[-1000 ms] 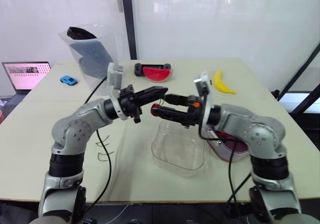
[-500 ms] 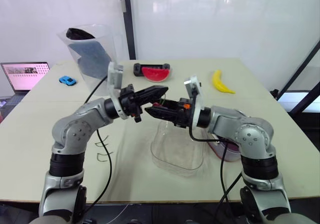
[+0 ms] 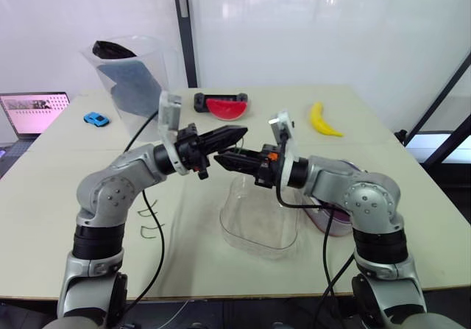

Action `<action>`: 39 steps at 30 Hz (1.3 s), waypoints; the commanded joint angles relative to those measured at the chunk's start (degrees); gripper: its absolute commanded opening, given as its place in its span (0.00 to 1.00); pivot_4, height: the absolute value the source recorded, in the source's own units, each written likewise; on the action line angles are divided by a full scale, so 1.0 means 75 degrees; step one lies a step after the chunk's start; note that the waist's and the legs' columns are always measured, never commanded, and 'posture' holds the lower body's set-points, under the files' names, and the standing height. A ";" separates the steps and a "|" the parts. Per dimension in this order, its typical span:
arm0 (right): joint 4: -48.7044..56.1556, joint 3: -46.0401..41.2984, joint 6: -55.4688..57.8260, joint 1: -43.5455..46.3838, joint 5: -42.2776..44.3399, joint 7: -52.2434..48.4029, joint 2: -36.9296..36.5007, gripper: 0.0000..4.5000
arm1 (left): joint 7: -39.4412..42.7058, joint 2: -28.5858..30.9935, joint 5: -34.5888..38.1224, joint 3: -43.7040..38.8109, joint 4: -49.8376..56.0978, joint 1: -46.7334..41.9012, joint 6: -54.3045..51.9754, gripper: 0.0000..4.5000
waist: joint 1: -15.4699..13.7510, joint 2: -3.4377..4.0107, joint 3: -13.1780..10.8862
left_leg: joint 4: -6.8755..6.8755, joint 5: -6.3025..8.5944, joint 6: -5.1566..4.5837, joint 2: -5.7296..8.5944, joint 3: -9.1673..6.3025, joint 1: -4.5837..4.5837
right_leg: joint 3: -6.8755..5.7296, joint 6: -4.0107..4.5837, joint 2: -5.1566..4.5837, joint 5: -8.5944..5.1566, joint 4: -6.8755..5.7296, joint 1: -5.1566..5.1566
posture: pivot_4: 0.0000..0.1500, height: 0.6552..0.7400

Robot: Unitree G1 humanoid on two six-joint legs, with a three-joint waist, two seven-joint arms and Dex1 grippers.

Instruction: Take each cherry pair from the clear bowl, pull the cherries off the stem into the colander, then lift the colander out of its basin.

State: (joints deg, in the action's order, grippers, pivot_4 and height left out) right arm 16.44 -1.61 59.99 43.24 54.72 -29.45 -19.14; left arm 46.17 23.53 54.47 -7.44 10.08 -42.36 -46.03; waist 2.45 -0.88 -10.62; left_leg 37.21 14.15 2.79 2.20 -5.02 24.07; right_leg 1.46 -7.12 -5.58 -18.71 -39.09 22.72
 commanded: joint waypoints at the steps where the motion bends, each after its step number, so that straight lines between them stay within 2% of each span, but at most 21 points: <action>1: 0.0196 0.0003 -0.0001 0.0024 0.0021 -0.0024 -0.0069 0.23 | 0.0077 0.0011 0.0061 -0.0023 0.0170 -0.0153 0.0112 0.00 | 0.0000 0.0000 0.0000 | 0.0000 0.0000 0.0001 0.0000 0.0000 0.0000 | 0.0000 0.0000 0.0000 0.0000 0.0000 0.0000 | 1.00 1.00; 17: 0.0524 0.0553 0.0526 -0.0464 -0.0213 -0.0253 -0.0826 0.23 | 0.0137 0.0012 0.0078 0.0009 0.0089 -0.0224 0.0180 0.00 | -0.0003 0.0000 0.0000 | -0.0001 0.0002 -0.0004 0.0000 0.0000 0.0000 | 0.0001 0.0000 0.0000 0.0000 0.0001 0.0001 | 1.00 1.00; 21: 0.0745 0.0114 0.0589 -0.0437 0.0100 -0.0395 -0.1163 0.23 | 0.0152 0.0095 0.0072 -0.0053 0.0081 -0.0219 0.0177 0.00 | -0.0014 0.0000 0.0000 | 0.0000 0.0002 -0.0004 0.0001 0.0000 0.0000 | 0.0000 0.0000 0.0000 0.0000 0.0003 -0.0002 | 1.00 1.00; 26: 0.0625 -0.0638 0.0225 -0.0182 -0.0046 -0.1336 -0.2679 0.23 | 0.0225 0.0372 -0.0007 -0.0201 0.0038 -0.0069 0.0232 0.00 | -0.0049 -0.0001 -0.0001 | 0.0002 0.0005 -0.0009 0.0003 0.0001 0.0000 | -0.0002 0.0000 -0.0001 0.0000 0.0008 -0.0006 | 1.00 1.00; 29: -0.0014 -0.0714 -0.0362 -0.0164 -0.0880 -0.2228 -0.4140 0.23 | 0.0382 0.0637 -0.0145 -0.0301 0.0038 0.0124 0.0359 0.00 | -0.0054 0.0000 -0.0002 | 0.0001 0.0007 -0.0013 0.0004 0.0006 0.0000 | -0.0002 0.0000 -0.0001 0.0000 0.0011 -0.0007 | 1.00 1.00; 32: -0.0995 -0.0274 -0.1345 -0.0540 -0.2181 -0.3071 -0.5520 0.23 | 0.0614 0.0951 -0.0259 -0.0289 0.0095 0.0436 0.0436 0.00 | -0.0056 -0.0001 -0.0002 | 0.0000 0.0010 -0.0017 0.0003 0.0017 0.0000 | -0.0001 0.0000 0.0000 0.0000 0.0016 -0.0009 | 1.00 1.00; 34: -0.1573 -0.0065 -0.1859 -0.0787 -0.2754 -0.3462 -0.5969 0.23 | 0.0653 0.1082 -0.0267 -0.0304 0.0109 0.0604 0.0406 0.00 | -0.0054 -0.0001 -0.0002 | 0.0001 0.0010 -0.0018 0.0002 0.0024 -0.0001 | -0.0002 0.0000 0.0001 0.0000 0.0016 -0.0011 | 1.00 1.00; 39: -0.2341 0.0298 -0.2505 -0.1391 -0.3604 -0.4062 -0.6235 0.23 | 0.0651 0.1289 -0.0229 -0.0375 0.0366 0.1075 0.0380 0.00 | -0.0021 0.0001 -0.0003 | -0.0002 0.0010 -0.0018 -0.0005 0.0021 -0.0001 | 0.0003 0.0000 0.0001 0.0000 0.0015 -0.0007 | 1.00 1.00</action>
State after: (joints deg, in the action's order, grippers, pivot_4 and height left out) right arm -1.05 1.13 42.85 32.85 29.37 -58.42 -64.39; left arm 50.76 32.47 52.35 -8.45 10.50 -34.64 -43.98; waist 2.29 -0.88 -10.64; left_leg 37.15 14.22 2.66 2.15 -4.87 24.06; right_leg 1.49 -7.12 -5.58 -18.72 -38.97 22.68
